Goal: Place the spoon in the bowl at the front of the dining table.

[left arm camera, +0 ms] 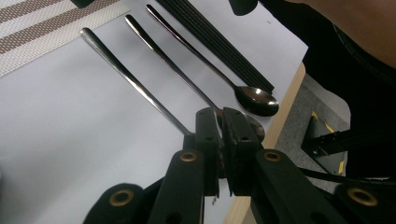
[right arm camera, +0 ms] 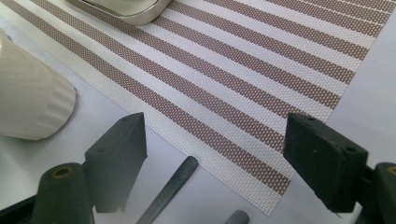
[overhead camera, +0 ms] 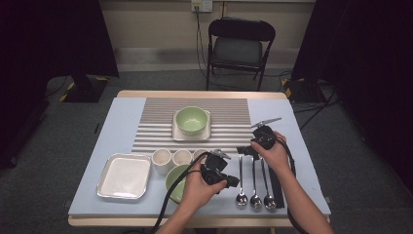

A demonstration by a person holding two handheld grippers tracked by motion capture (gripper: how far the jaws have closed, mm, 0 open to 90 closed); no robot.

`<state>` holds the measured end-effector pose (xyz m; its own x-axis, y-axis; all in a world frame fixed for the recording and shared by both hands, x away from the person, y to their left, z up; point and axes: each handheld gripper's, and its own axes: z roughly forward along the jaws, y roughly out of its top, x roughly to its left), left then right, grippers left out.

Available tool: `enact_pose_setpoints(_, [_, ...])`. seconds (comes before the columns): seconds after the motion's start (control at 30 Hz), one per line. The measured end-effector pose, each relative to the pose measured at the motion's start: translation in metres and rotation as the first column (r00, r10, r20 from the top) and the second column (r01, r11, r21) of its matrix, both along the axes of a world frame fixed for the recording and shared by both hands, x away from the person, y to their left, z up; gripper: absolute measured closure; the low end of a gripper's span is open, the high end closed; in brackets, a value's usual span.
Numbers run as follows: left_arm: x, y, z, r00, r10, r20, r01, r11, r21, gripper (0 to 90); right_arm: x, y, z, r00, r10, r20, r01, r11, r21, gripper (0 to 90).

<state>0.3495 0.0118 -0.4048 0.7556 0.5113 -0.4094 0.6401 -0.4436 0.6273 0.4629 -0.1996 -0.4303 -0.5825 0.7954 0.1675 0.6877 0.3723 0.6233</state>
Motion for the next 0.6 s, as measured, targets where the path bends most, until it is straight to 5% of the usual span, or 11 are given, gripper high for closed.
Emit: enact_pose_setpoints(0.6, [-0.007, -0.012, -0.007, 0.9999, -0.008, 0.011, 0.008, 0.9999, 0.009, 88.6, -0.001, -0.004, -0.002, 1.0000, 0.000, 0.006, 0.000, 1.0000, 0.007, 20.9])
